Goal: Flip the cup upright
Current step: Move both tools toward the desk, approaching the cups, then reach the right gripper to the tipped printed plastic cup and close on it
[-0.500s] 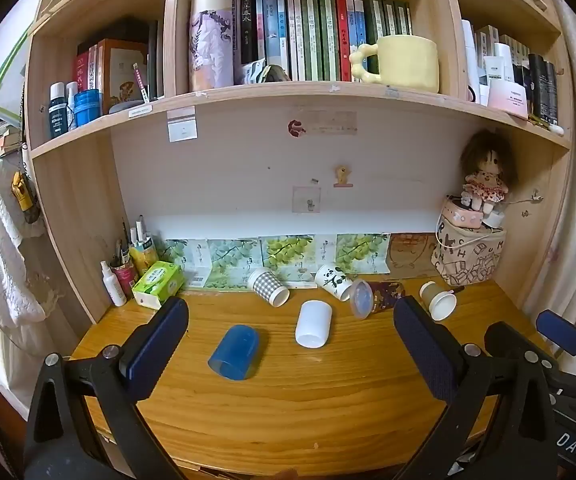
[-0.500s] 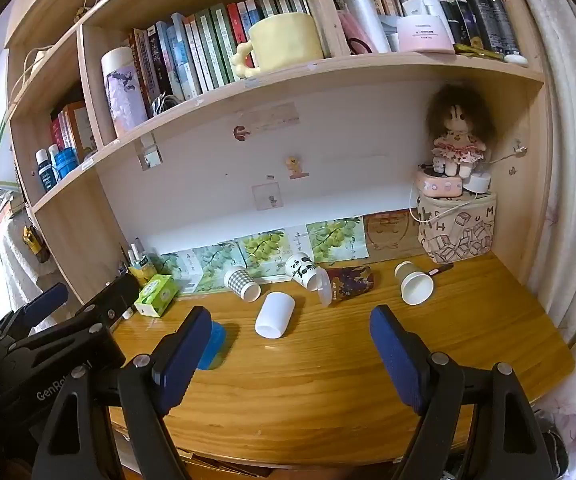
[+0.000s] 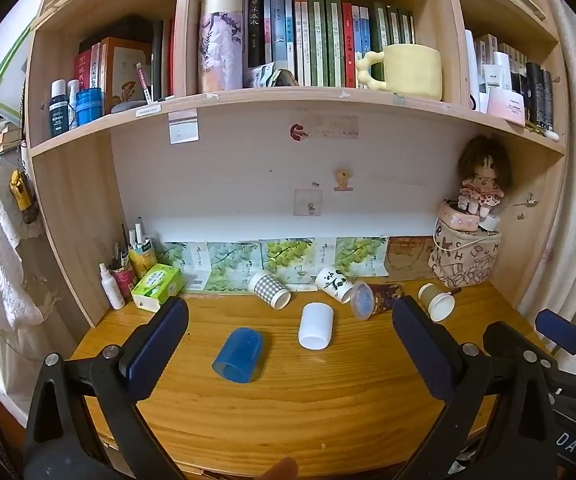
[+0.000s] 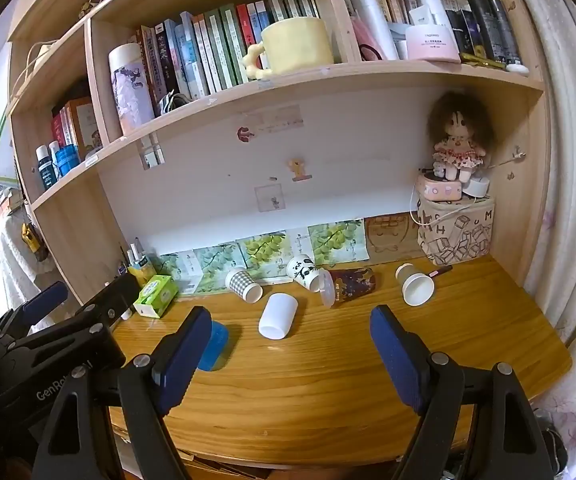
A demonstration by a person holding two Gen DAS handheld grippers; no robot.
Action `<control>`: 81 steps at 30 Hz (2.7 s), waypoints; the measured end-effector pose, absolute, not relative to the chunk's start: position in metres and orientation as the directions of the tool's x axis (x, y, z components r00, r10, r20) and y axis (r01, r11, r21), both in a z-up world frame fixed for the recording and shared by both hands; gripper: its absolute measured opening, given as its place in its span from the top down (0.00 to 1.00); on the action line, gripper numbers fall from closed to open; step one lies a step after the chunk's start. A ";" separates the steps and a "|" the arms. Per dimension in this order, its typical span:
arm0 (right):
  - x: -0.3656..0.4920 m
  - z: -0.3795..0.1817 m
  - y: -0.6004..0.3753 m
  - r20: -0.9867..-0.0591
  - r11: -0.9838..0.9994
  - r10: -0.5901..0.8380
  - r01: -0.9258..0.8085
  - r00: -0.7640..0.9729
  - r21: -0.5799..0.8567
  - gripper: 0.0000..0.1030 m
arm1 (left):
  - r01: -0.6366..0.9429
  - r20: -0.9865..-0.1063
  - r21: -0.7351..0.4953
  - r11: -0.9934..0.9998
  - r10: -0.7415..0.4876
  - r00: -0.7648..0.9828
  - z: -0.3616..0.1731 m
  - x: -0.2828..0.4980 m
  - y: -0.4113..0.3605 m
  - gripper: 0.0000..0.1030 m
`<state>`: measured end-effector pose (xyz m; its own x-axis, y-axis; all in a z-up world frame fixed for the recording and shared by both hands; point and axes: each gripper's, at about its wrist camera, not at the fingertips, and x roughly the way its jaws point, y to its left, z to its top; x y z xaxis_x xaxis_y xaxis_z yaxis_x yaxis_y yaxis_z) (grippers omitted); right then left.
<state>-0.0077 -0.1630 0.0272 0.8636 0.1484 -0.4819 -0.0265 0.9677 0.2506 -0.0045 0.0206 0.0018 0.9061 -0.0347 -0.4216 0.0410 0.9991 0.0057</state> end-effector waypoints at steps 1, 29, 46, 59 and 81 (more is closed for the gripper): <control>-0.008 0.027 -0.163 -0.481 0.968 0.148 -0.027 0.864 0.249 0.20 | 0.047 -0.425 -0.001 0.999 -0.043 0.904 0.002 -0.004 0.023 0.01; -0.014 0.030 -0.073 -0.518 0.992 0.081 -0.018 0.852 0.125 0.20 | 0.059 -0.540 -0.097 0.994 -0.102 0.836 -0.028 0.014 0.103 0.01; 0.000 0.019 -0.052 -0.568 0.994 0.097 -0.052 0.817 0.095 0.20 | 0.057 -0.616 -0.116 0.992 -0.117 0.779 -0.042 0.035 0.112 0.01; 0.043 0.005 -0.088 -0.610 0.985 0.169 -0.114 0.775 0.128 0.20 | 0.069 -0.681 -0.080 0.994 -0.105 0.724 -0.050 0.074 0.071 0.01; 0.163 -0.021 -0.207 -0.692 0.958 0.271 -0.259 0.669 0.126 0.20 | 0.070 -0.838 -0.120 0.990 -0.139 0.528 -0.083 0.182 -0.039 0.01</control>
<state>0.1626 -0.2068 -0.0213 0.6686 0.2714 -0.6923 -0.2585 0.9578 0.1258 0.1816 -0.0391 -0.0829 0.5277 -0.1388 -0.8380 0.0701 0.9903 -0.1199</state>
